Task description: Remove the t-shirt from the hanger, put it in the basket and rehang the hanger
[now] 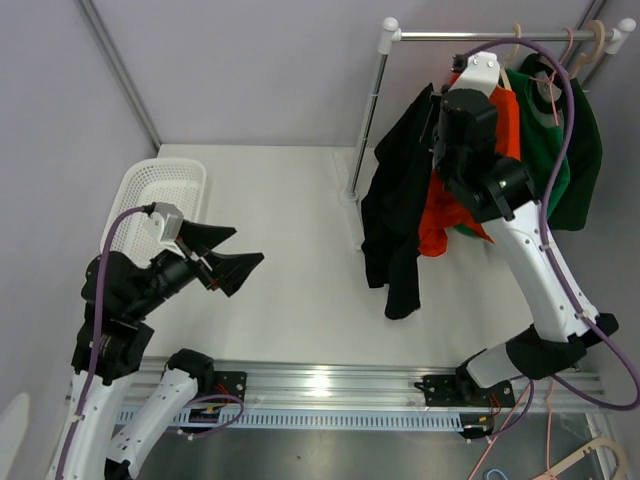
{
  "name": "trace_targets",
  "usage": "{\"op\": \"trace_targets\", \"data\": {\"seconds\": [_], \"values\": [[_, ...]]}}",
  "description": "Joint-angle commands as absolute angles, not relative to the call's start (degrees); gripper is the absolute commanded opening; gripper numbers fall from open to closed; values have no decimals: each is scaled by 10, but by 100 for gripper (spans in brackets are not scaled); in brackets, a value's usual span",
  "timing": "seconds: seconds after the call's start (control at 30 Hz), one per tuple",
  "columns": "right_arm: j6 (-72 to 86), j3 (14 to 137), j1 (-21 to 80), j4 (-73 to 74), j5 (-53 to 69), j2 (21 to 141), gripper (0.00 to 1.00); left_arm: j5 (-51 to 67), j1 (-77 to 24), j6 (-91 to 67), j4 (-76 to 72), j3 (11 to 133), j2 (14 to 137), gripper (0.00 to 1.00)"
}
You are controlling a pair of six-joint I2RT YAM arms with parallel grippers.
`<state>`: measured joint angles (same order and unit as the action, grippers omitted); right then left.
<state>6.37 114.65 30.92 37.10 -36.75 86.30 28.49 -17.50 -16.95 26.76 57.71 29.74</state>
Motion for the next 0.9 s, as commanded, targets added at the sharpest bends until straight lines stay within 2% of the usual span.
{"op": "trace_targets", "data": {"seconds": [0.0,0.17,0.3,0.43,0.57,0.77,0.87], "values": [[176,1115,343,417,-491,825,0,345,-181,-159,181,584,328,100],[226,1055,360,414,-480,804,0,426,-229,-110,140,636,432,99],[238,1120,357,445,-427,837,0,408,-327,-21,139,709,519,100],[249,1193,354,496,-376,869,0,411,-392,36,129,729,584,100],[249,1226,352,497,-352,876,0,354,-484,124,132,725,620,99],[254,1261,345,499,-319,882,0,294,-547,127,61,672,642,100],[258,1266,345,497,-314,882,0,200,-602,156,45,677,664,99]]}}
